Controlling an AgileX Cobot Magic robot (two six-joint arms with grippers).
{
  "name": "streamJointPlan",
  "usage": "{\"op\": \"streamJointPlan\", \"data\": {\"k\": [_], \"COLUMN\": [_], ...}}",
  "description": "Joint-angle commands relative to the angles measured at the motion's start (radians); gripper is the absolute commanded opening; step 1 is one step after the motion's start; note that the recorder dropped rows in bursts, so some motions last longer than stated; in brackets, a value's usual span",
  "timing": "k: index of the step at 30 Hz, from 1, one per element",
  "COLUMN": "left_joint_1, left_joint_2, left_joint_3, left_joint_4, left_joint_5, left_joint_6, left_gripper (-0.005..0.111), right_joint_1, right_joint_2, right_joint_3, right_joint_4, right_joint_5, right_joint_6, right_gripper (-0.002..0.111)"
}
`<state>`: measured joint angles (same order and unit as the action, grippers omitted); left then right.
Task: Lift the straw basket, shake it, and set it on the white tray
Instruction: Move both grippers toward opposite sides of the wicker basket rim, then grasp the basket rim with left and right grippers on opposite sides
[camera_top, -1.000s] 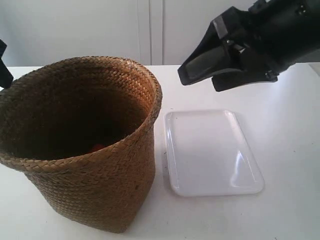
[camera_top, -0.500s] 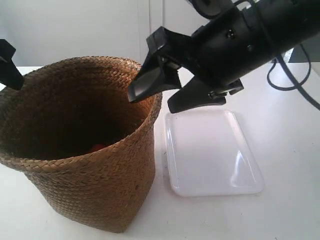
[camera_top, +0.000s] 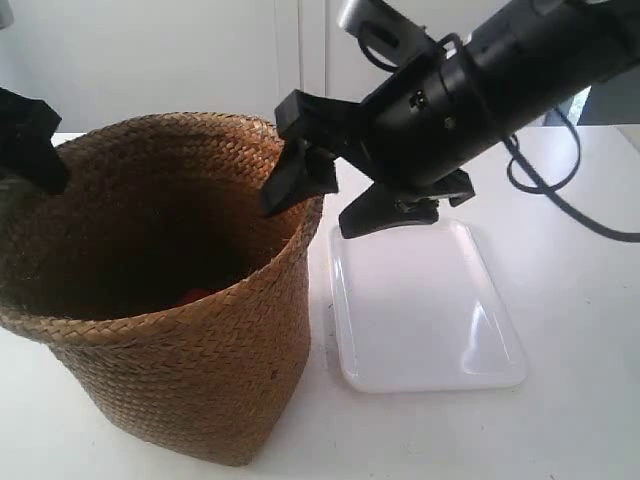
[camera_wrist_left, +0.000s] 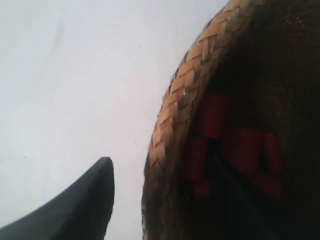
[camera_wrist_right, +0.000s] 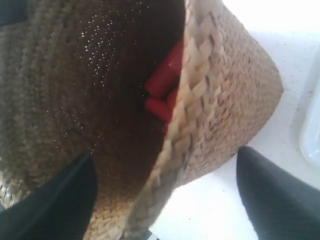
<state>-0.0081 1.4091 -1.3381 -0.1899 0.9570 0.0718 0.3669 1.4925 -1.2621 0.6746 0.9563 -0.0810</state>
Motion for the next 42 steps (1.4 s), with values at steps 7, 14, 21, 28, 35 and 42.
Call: {"op": "streamJointPlan", "data": {"k": [7,14,21,28,35,42], "left_joint_1": [0.003,0.003,0.003,-0.064,-0.221,-0.288], "left_joint_2": [0.098,0.110,0.043,-0.140,-0.318,-0.520], "left_joint_3": [0.003,0.003,0.003,0.122,0.338,0.484], "left_joint_4": [-0.098,-0.182,-0.277,-0.311,-0.311,-0.307], "left_joint_5": [-0.005,-0.015,-0.128,-0.388,-0.606,-0.705], "left_joint_6": [0.015,0.048,0.118,0.118,0.146,0.146], "left_gripper": [0.061,0.022,0.000,0.000,0.000,0.000], "right_joint_1": [0.045,0.045,0.045,0.045,0.045,0.054], "right_joint_2": [0.116,0.130,0.073,-0.046,-0.129,-0.362], "right_joint_3": [-0.004,-0.004,-0.004,-0.004,0.014,0.202], "right_joint_4": [0.031,0.079,-0.052,-0.213,-0.238,-0.249], "right_joint_5": [-0.085,-0.083,-0.222,-0.307,-0.246,-0.365], "right_joint_6": [0.008,-0.015,-0.050,-0.047,-0.115,-0.113], "right_gripper": [0.051,0.008,0.000,0.000,0.000,0.000]}}
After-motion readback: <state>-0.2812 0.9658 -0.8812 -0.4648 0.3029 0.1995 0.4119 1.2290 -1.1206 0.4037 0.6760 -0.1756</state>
